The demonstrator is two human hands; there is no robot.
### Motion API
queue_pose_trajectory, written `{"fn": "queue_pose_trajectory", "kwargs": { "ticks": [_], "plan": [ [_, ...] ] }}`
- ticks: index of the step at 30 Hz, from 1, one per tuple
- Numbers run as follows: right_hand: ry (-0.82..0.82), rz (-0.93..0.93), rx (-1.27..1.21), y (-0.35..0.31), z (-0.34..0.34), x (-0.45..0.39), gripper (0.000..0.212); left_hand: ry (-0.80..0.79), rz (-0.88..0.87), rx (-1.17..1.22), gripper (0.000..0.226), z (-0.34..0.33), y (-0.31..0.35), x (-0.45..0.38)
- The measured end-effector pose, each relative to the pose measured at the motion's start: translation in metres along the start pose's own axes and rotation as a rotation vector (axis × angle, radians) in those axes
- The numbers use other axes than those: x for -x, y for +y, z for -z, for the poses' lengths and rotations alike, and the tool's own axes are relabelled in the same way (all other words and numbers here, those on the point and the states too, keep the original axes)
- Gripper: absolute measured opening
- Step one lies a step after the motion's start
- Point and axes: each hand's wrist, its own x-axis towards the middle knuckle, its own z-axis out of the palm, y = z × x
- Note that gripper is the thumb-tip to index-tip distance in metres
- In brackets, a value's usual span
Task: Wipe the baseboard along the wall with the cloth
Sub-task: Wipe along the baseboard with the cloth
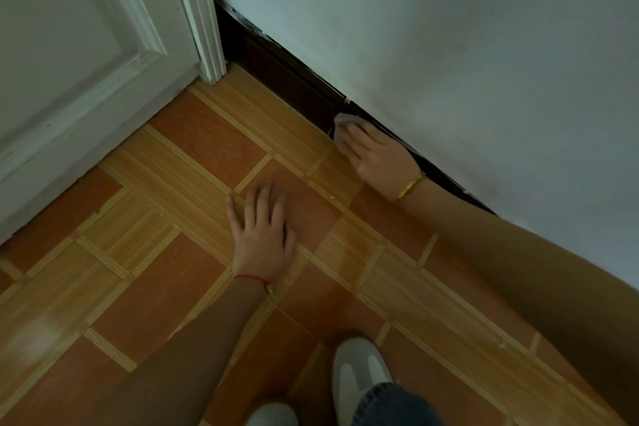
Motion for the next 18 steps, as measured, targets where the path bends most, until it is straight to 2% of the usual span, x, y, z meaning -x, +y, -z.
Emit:
{"fn": "queue_pose_trajectory", "kwargs": {
  "ticks": [4,9,13,15,18],
  "plan": [
    [0.024,-0.041,-0.030,0.011,-0.007,0.062,0.039,-0.012,0.008,0.032,0.054,0.001,-0.001,0.001],
    [-0.004,0.135,0.312,0.026,-0.013,0.118,0.039,-0.033,0.026,0.073,0.053,0.003,-0.001,0.001],
    [-0.099,0.175,0.372,0.025,-0.006,0.111,0.041,-0.024,0.033,0.070,0.052,0.003,0.000,0.001],
    [-0.079,0.232,0.430,0.028,-0.024,0.104,0.037,-0.014,0.050,0.061,0.052,0.002,0.002,0.002],
    [-0.090,0.136,0.353,0.024,-0.027,0.079,0.040,-0.020,0.058,0.044,0.053,0.001,0.006,0.002]
  ]
}}
